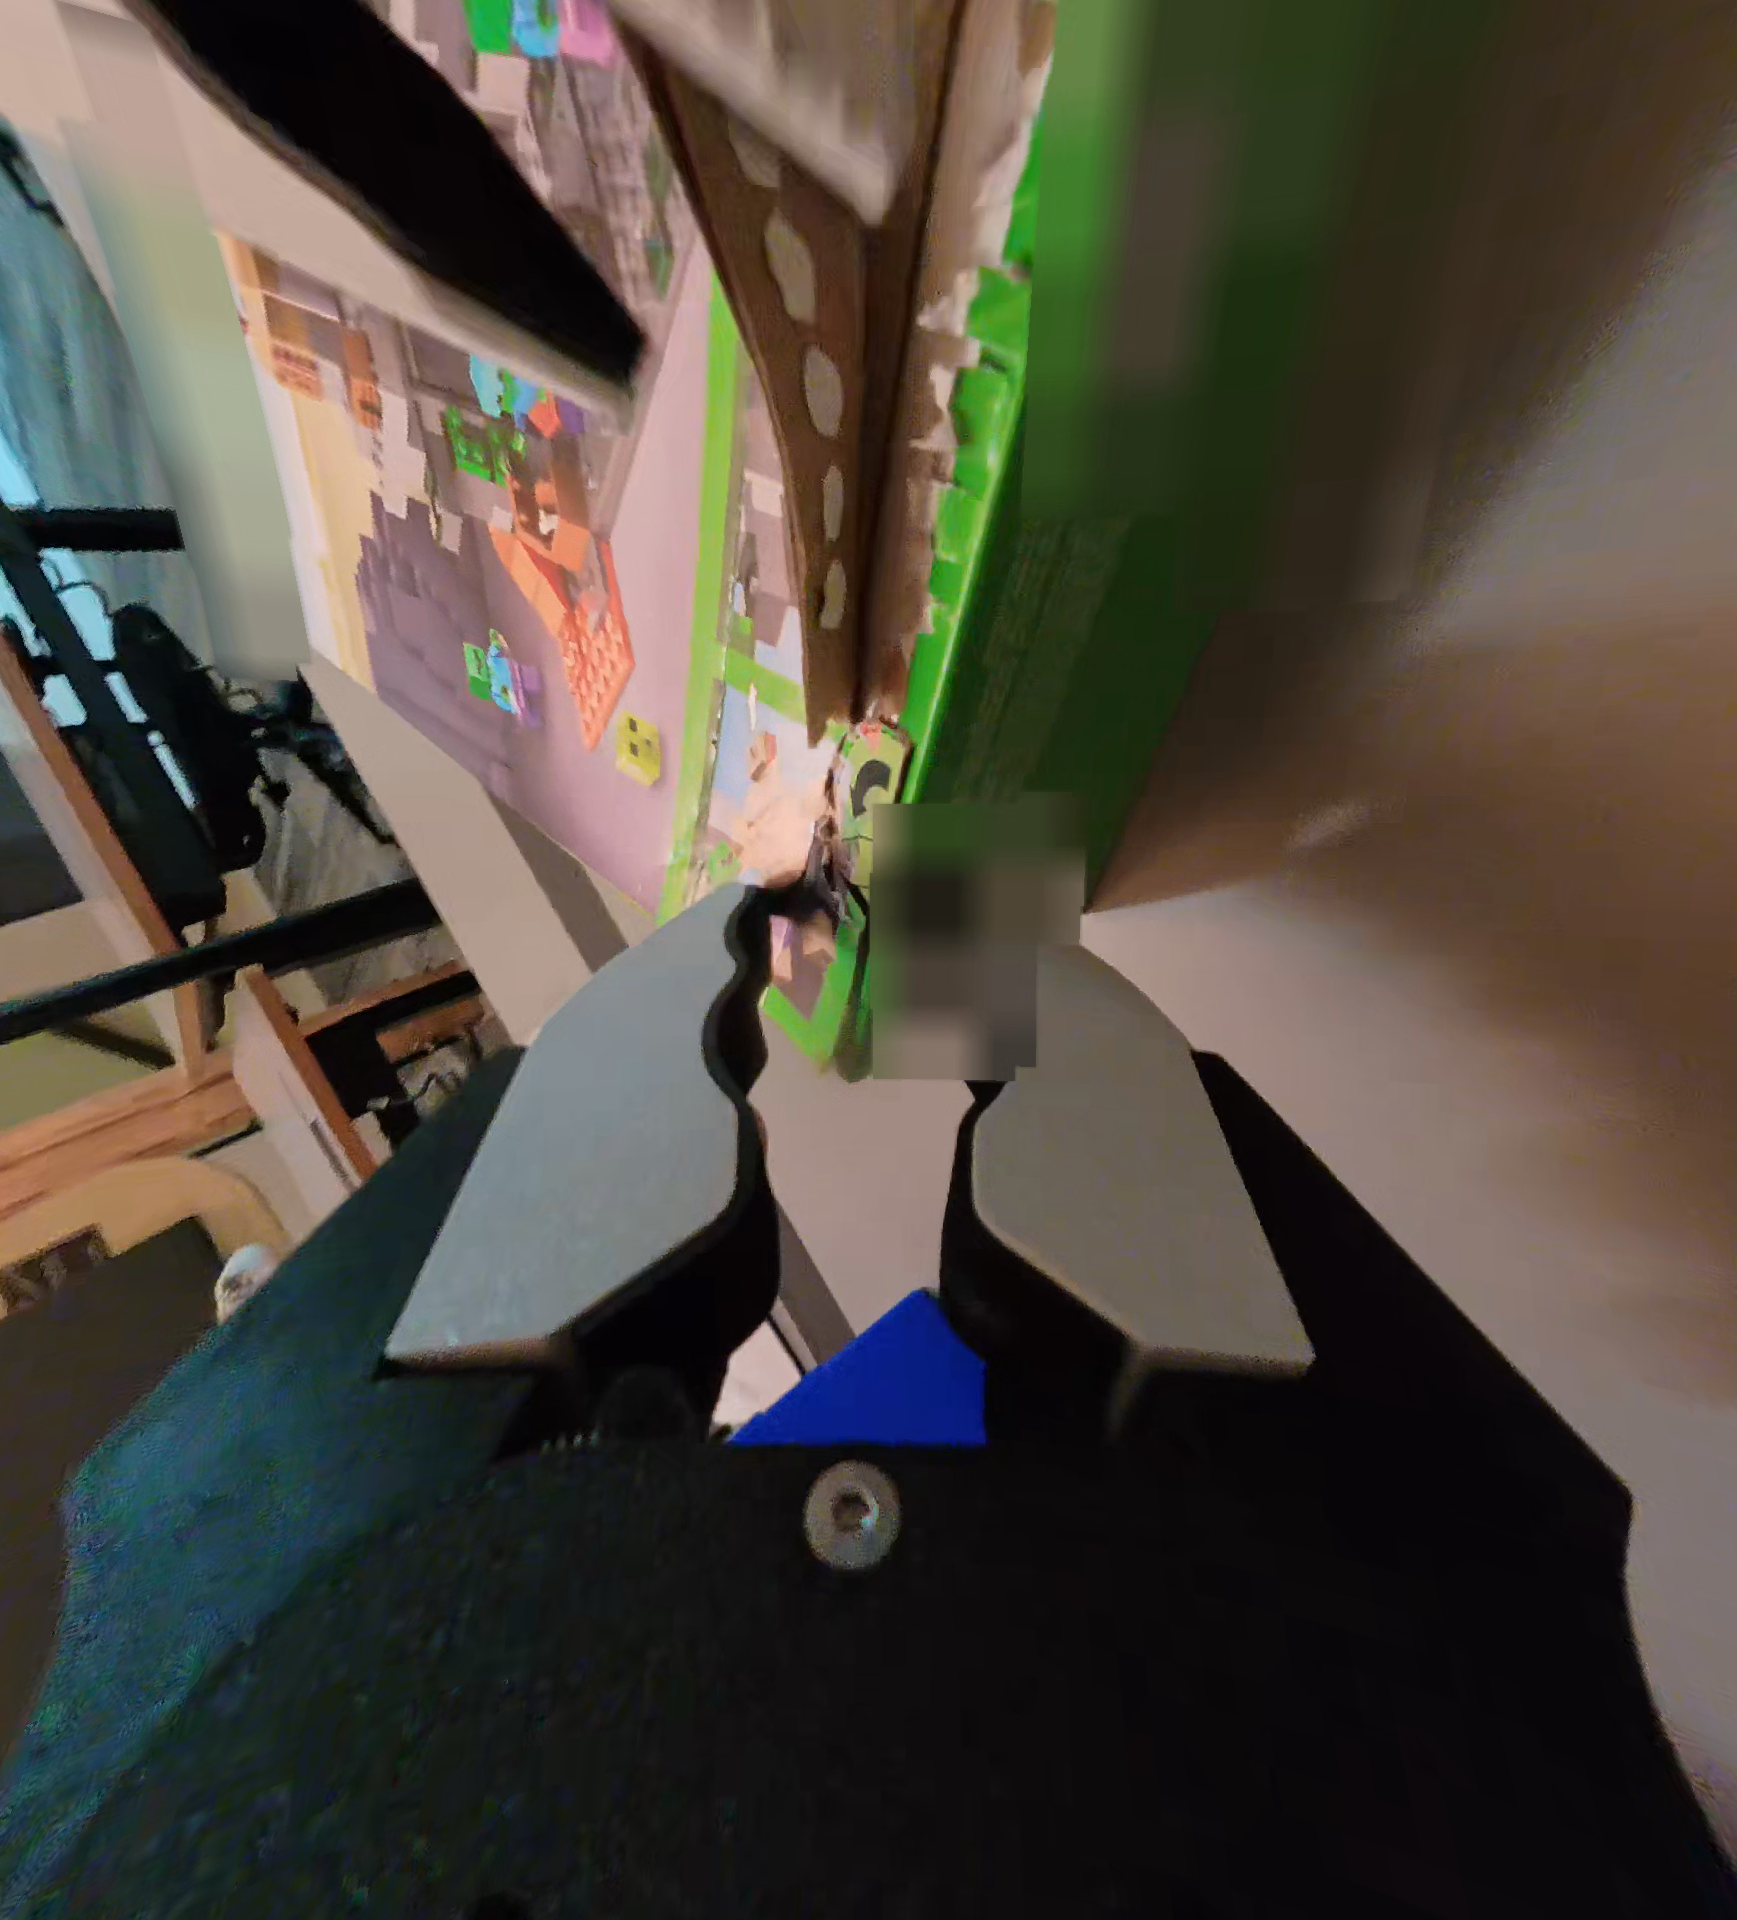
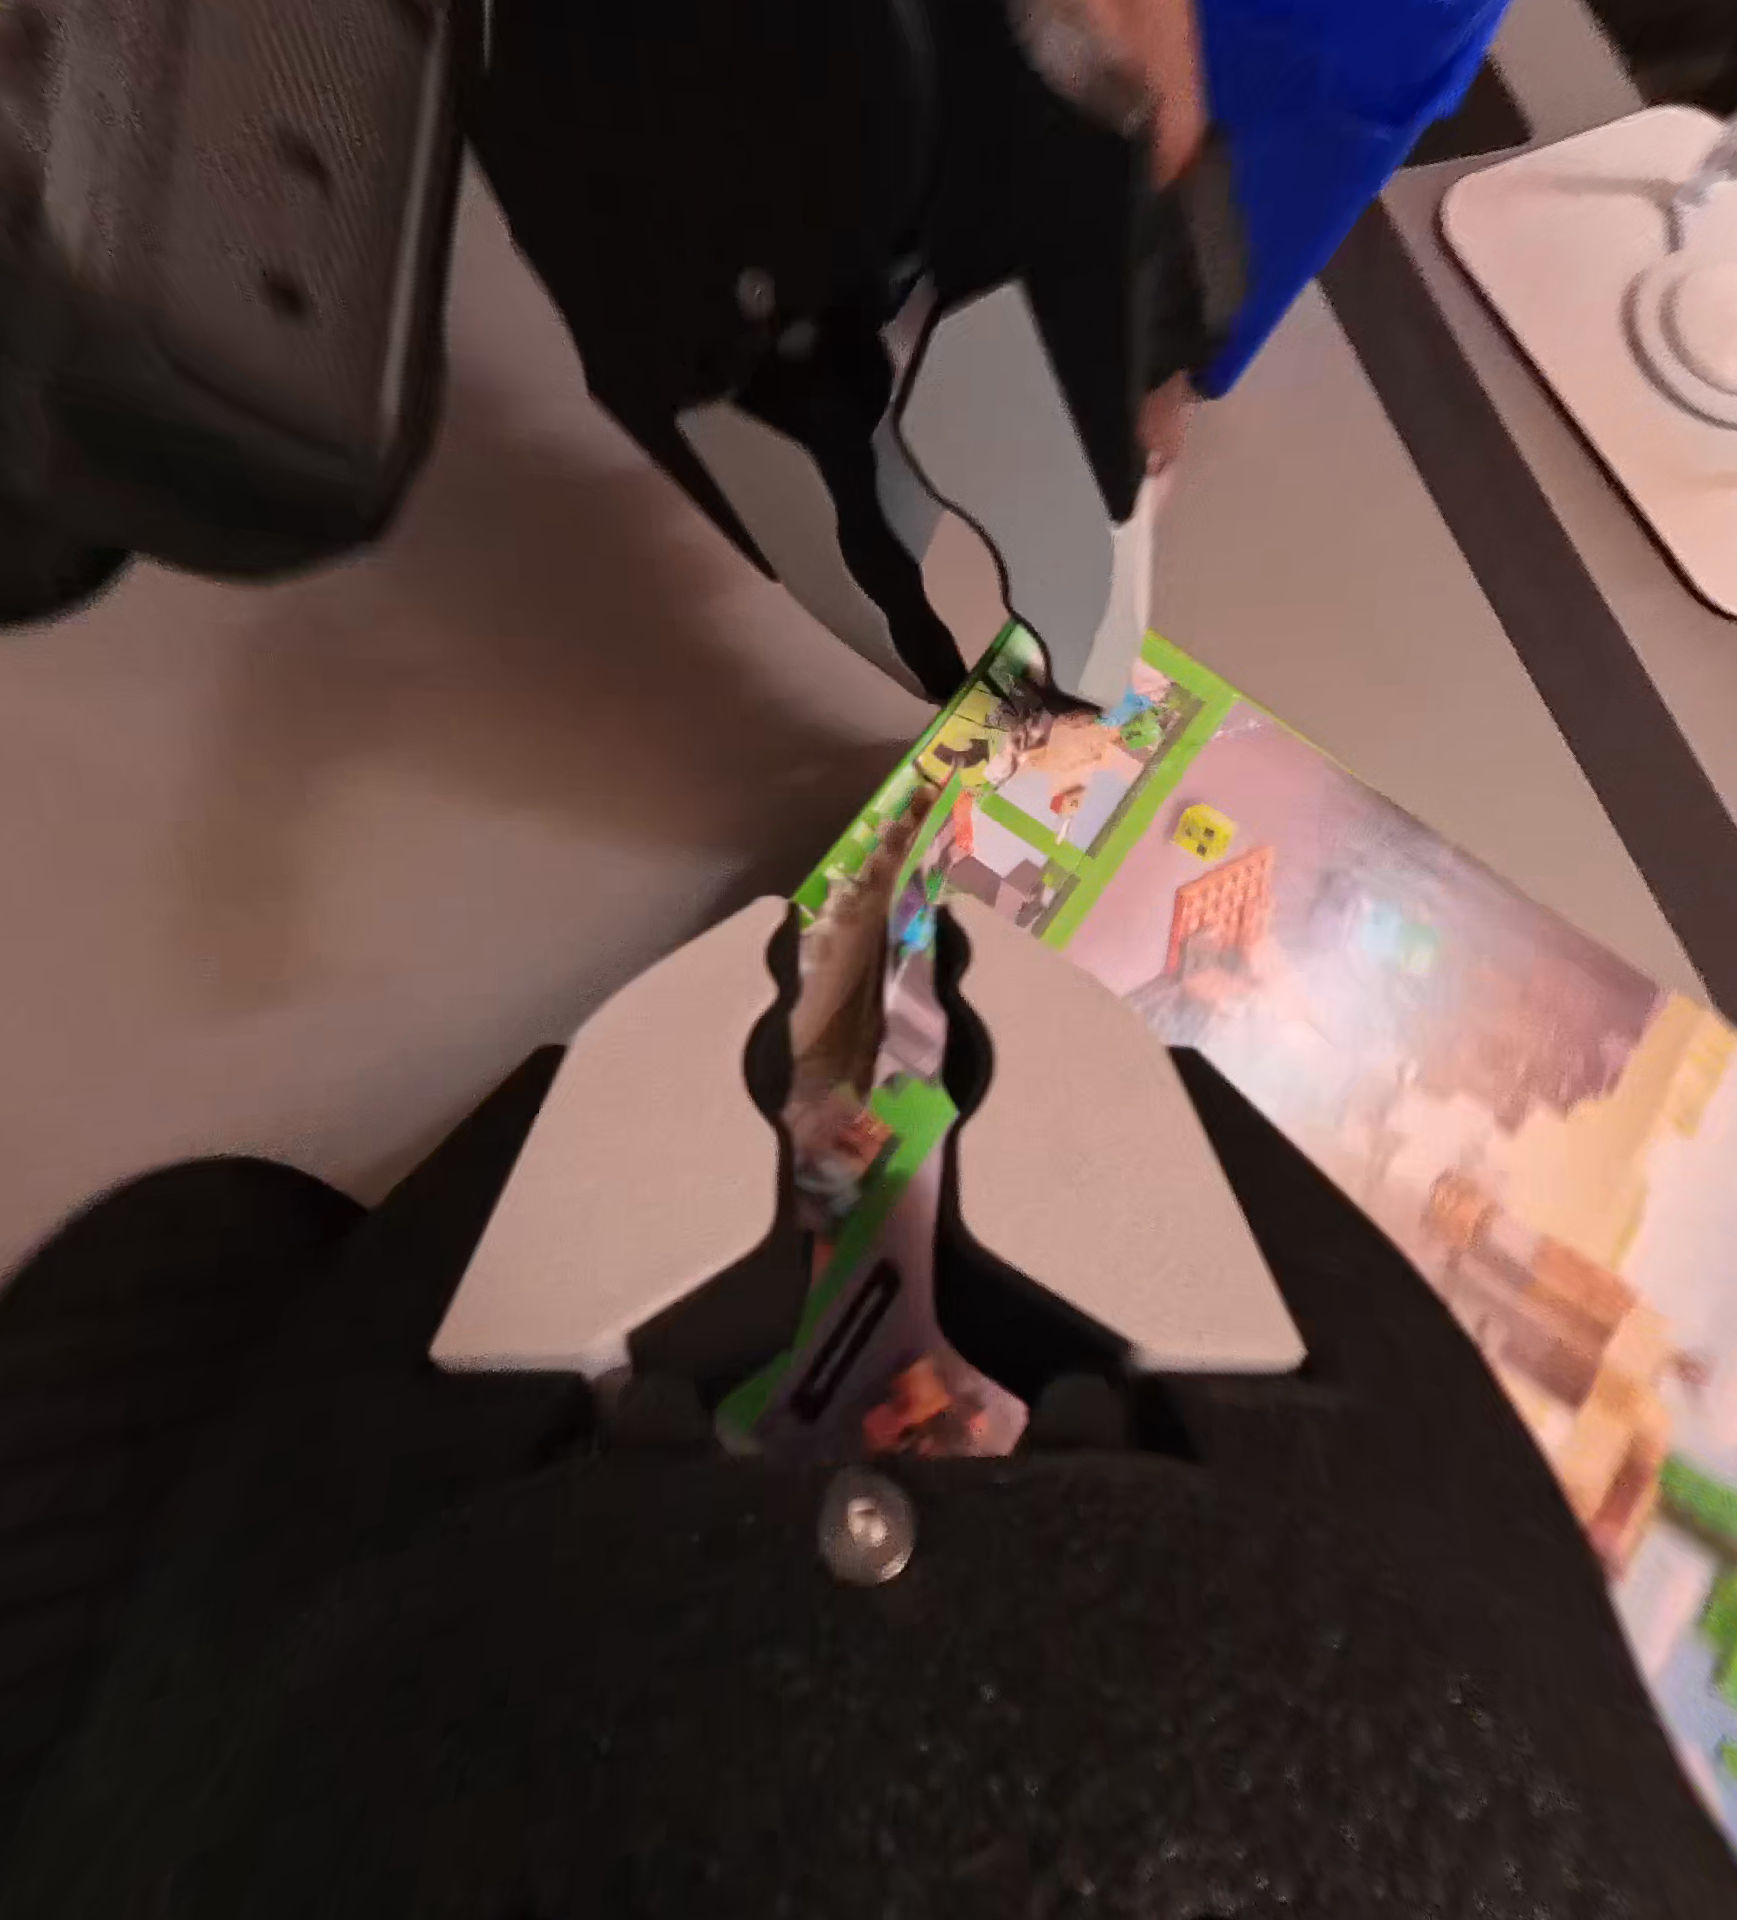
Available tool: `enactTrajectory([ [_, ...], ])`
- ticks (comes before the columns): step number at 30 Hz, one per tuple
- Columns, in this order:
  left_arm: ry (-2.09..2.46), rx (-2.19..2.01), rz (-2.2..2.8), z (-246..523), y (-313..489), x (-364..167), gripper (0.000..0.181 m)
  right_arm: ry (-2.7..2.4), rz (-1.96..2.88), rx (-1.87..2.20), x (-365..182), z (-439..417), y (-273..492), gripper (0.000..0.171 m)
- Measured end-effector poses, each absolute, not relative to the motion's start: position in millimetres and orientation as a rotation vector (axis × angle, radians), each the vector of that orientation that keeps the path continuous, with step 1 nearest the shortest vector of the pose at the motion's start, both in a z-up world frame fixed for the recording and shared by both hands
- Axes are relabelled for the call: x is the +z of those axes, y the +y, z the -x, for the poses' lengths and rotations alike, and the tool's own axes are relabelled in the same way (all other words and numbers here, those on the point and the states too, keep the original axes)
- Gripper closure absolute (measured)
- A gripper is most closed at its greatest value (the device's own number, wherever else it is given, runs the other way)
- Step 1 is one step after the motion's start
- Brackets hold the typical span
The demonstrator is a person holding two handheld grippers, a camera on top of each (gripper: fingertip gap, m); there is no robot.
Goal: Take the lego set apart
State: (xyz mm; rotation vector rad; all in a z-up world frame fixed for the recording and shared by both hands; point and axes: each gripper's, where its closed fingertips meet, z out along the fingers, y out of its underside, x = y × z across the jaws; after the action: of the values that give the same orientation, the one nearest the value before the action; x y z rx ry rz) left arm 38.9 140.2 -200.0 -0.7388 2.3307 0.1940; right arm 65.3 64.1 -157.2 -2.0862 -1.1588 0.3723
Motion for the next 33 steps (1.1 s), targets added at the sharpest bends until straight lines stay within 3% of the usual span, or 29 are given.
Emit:
enactTrajectory([
  [3,2.277,0.276,0.779,-37.8,139.1,-200.3,0.149,-1.035,2.173,0.256,-161.6,-78.4,37.7,0.106],
  [7,2.251,0.258,0.826,-38.8,129.6,-201.2,0.151,-0.934,2.245,0.041,-191.9,-83.8,23.9,0.083],
  [8,2.256,0.237,0.827,-40.3,125.8,-201.3,0.151,-0.926,2.253,-0.035,-198.9,-85.4,27.3,0.083],
  [10,2.261,0.242,0.827,-42.1,123.3,-201.6,0.151,-0.983,2.216,-0.245,-201.3,-94.8,35.9,0.107],
  [12,2.265,0.233,0.842,-44.1,120.4,-201.7,0.151,-1.026,2.15,-0.273,-194.6,-94.1,40.3,0.15],
  [19,2.278,0.106,0.868,-47.4,113.0,-196.6,0.153,-1.267,2.113,-0.28,-196.6,-112.7,46.2,0.155],
  [24,2.285,-0.089,0.987,-57.2,112.1,-203.0,0.136,-1.393,1.962,-0.361,-196.3,-117.8,51.3,0.158],
  [33,2.234,-0.019,0.943,-56.4,106.9,-205.8,0.15,-1.328,1.941,-0.249,-194.9,-117.4,51.8,0.157],
])
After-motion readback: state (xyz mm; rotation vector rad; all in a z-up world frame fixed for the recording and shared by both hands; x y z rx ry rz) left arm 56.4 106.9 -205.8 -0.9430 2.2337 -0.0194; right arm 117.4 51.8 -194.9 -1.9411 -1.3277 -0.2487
